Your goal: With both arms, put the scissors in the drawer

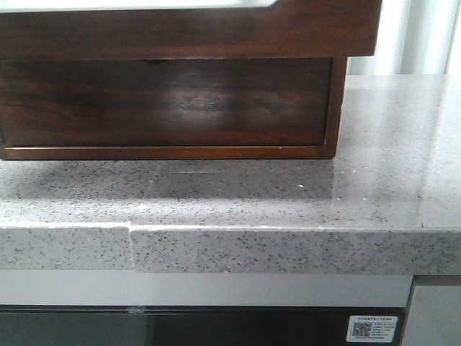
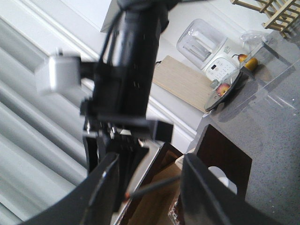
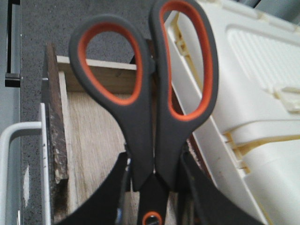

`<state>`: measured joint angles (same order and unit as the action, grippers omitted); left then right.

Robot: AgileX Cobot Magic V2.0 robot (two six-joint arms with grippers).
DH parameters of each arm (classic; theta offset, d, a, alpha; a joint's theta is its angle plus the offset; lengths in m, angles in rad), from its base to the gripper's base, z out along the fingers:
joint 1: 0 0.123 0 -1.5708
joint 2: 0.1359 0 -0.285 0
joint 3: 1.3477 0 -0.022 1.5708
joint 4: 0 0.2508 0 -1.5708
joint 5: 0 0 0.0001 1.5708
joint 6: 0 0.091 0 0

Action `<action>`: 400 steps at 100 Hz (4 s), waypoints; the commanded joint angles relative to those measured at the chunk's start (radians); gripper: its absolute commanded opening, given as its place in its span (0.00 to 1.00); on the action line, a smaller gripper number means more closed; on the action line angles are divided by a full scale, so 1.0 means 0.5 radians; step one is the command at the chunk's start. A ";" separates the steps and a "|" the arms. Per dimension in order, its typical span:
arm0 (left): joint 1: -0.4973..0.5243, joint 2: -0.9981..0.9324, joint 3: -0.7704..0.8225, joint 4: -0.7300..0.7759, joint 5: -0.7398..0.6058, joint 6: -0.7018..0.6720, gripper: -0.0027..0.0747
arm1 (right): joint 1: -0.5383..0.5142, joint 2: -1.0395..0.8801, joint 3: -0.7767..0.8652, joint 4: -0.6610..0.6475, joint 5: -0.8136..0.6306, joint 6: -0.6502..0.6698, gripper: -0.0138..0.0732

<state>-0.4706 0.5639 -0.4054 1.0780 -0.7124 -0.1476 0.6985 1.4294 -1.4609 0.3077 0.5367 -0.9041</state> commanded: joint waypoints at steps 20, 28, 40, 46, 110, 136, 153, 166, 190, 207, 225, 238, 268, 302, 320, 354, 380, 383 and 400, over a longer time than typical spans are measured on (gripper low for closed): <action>-0.015 0.006 -0.062 -0.114 -0.054 -0.029 0.42 | -0.001 0.091 -0.068 -0.067 -0.211 -0.023 0.07; -0.015 0.006 -0.062 -0.114 -0.054 -0.029 0.42 | -0.001 0.104 -0.068 -0.070 -0.222 -0.023 0.09; -0.015 0.006 -0.062 -0.114 -0.054 -0.029 0.42 | -0.001 0.112 -0.068 -0.071 -0.222 -0.023 0.27; -0.015 0.006 -0.062 -0.114 -0.051 -0.029 0.42 | -0.001 0.112 -0.068 -0.071 -0.222 -0.023 0.39; -0.015 -0.424 -0.062 0.031 0.211 -0.520 0.23 | -0.001 -0.097 -0.068 -0.071 0.137 0.185 0.07; -0.015 -0.781 -0.019 0.276 0.385 -1.194 0.01 | -0.001 -0.393 0.034 -0.046 0.170 0.275 0.09; -0.015 -0.946 0.144 0.287 0.451 -1.441 0.01 | -0.001 -0.705 0.312 -0.013 -0.049 0.279 0.09; -0.015 -1.006 0.296 0.279 0.603 -1.663 0.01 | -0.001 -1.016 0.642 0.034 -0.321 0.279 0.09; -0.015 -1.010 0.479 0.086 0.985 -1.738 0.01 | -0.001 -1.760 1.349 0.065 -0.717 0.279 0.09; -0.015 -1.010 0.552 0.044 1.179 -1.738 0.01 | -0.001 -2.275 1.787 0.066 -0.738 0.279 0.09; -0.015 -1.010 0.633 0.044 1.195 -1.738 0.01 | -0.001 -2.782 2.170 0.069 -0.714 0.279 0.09; -0.015 -1.010 0.665 0.047 1.134 -1.738 0.01 | -0.001 -2.903 2.356 0.093 -0.684 0.279 0.09; -0.011 -1.010 0.669 0.052 1.099 -1.738 0.01 | -0.001 -2.876 2.423 0.278 -0.651 0.279 0.09; -0.011 -1.010 0.680 0.052 1.095 -1.738 0.01 | -0.001 -2.876 2.434 0.278 -0.651 0.279 0.09; -0.011 -1.010 0.707 -0.338 1.199 -1.727 0.01 | -0.001 -2.876 2.441 0.278 -0.651 0.279 0.09; 0.038 -1.010 0.745 -1.947 1.425 0.295 0.01 | -0.001 -2.876 2.441 0.278 -0.651 0.279 0.09; 0.396 -1.186 0.863 -2.123 1.474 0.417 0.01 | -0.001 -2.876 2.441 0.278 -0.651 0.279 0.09; 0.458 -1.206 0.863 -2.143 1.495 0.417 0.01 | -0.001 -2.876 2.441 0.278 -0.651 0.279 0.09; 0.817 -1.202 0.863 -2.229 1.586 0.417 0.01 | -0.001 -2.876 2.441 0.278 -0.647 0.279 0.09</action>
<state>-0.1237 -0.0046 0.0008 -0.0128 0.1271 0.0552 0.6985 -0.0098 -0.2142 0.4331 0.2816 -0.7657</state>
